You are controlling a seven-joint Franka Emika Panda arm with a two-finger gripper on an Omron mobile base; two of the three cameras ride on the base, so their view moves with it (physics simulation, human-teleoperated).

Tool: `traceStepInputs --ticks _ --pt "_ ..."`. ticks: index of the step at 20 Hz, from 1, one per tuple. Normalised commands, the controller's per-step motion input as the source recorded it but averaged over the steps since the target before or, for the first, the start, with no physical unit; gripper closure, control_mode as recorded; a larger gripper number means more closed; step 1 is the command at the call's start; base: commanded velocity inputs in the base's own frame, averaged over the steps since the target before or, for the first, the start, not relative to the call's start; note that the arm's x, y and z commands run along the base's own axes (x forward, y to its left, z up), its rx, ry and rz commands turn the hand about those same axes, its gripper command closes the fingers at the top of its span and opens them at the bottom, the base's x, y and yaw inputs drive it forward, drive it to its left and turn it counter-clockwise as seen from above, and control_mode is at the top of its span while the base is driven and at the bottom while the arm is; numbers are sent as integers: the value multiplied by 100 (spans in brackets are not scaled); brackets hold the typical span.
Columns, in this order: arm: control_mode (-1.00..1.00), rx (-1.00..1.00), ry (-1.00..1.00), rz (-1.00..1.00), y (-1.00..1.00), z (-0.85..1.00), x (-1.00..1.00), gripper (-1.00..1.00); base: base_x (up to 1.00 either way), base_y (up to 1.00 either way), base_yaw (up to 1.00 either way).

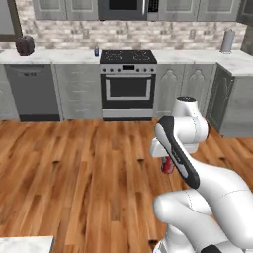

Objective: Four empty soda cans are scattered around the kitchen. Gather all the cans and cluster them next to the stove for recycling.

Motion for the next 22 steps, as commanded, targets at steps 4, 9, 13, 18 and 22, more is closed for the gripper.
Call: traceStepInputs --ticks 4,9,13,18,22 --pt "100 0 0 0 0 0 0 100 93 -43 -22" --pt "100 0 0 0 0 0 0 100 92 -40 -22" --pt "100 0 0 0 0 0 0 100 83 -27 -18" --pt "100 0 0 0 0 0 0 100 78 -11 -19" --pt "100 0 0 0 0 0 0 100 69 0 -16"
